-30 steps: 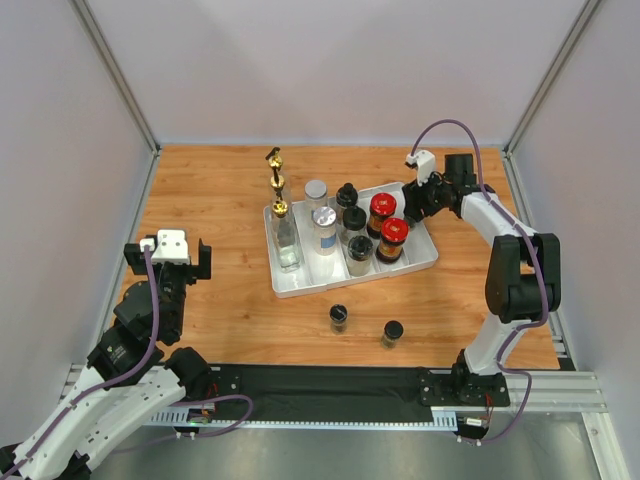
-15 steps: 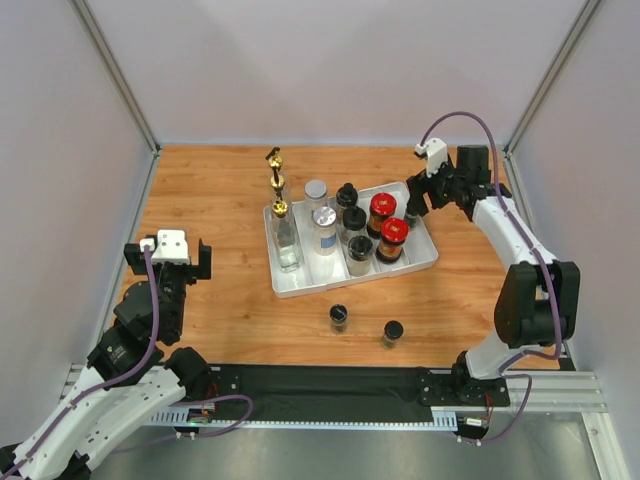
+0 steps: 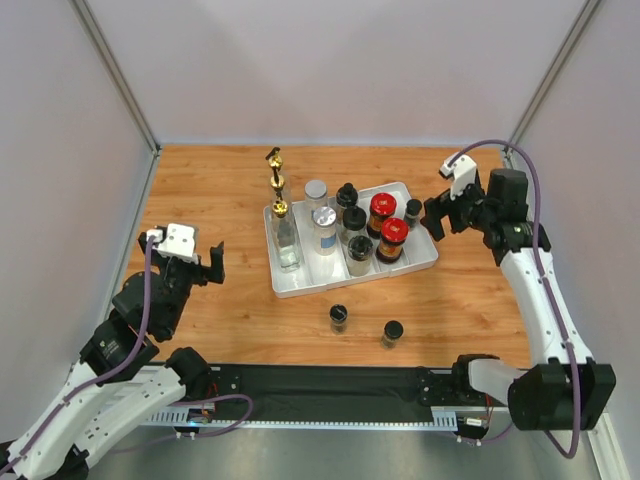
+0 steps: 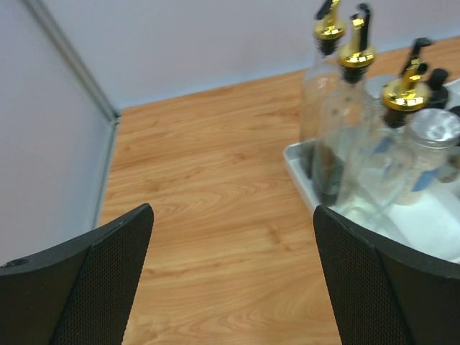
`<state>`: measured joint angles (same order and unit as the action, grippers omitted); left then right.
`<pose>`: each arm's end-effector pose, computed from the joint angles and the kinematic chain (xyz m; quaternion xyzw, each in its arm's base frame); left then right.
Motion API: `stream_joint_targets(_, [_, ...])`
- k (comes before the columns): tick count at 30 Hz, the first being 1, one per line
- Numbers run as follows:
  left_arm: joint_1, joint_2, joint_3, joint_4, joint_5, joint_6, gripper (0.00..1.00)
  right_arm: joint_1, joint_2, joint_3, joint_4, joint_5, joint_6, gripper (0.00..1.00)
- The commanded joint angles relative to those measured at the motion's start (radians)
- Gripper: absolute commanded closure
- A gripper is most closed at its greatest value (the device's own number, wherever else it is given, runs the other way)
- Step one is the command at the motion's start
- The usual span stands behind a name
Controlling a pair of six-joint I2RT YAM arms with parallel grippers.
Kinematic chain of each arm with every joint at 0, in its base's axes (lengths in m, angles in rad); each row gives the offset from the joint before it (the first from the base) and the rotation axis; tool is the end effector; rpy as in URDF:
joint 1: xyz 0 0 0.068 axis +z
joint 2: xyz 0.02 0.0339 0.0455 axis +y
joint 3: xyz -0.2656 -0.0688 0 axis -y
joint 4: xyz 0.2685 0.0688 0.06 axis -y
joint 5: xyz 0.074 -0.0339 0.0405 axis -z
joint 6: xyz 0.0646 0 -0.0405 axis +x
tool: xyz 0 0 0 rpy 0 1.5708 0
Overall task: Organize the condiment bottles
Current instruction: Place the bottle in the storage box, then pick up the bottle from the center of the board.
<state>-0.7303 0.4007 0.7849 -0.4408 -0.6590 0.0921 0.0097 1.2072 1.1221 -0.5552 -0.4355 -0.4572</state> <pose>0.1208 -0.0551 0.3663 0.0712 0.7192 0.0194 0.6908 0.3042 0.0302 0.3195 -0.2962 0.8265 0.0911 0.4700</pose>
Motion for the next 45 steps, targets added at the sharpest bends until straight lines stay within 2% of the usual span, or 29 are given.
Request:
stream_joint_targets(1, [0.005, 0.029, 0.062, -0.081, 0.234, -0.106, 0.0, -0.001, -0.101, -0.057, -0.031, -0.127, -0.006, 0.06])
stream_joint_targets(3, [0.006, 0.036, 0.07, -0.116, 0.306, -0.153, 0.0, -0.001, -0.135, -0.123, -0.006, -0.167, -0.032, 0.05])
stream_joint_targets(7, [0.006, 0.056, 0.086, -0.16, 0.473, -0.221, 0.0, -0.001, -0.166, -0.153, -0.003, -0.2, -0.049, 0.05])
stream_joint_targets(12, [0.005, 0.087, 0.105, -0.202, 0.553, -0.316, 0.0, -0.043, -0.166, -0.165, -0.002, -0.224, -0.047, 0.05])
stream_joint_targets(17, [0.006, 0.153, 0.109, -0.191, 0.685, -0.408, 0.0, -0.063, -0.172, -0.171, 0.008, -0.233, -0.046, 0.05])
stream_joint_targets(24, [-0.01, 0.294, 0.076, -0.165, 0.922, -0.451, 0.0, -0.077, -0.181, -0.176, 0.014, -0.246, -0.04, 0.05])
stream_joint_targets(31, [-0.168, 0.404, 0.062, -0.164, 0.883, -0.453, 0.0, -0.077, -0.176, -0.176, 0.014, -0.249, -0.037, 0.04])
stream_joint_targets(45, [-0.323, 0.612, 0.137, -0.118, 0.739, -0.469, 0.0, -0.079, -0.169, -0.179, 0.017, -0.241, -0.037, 0.04])
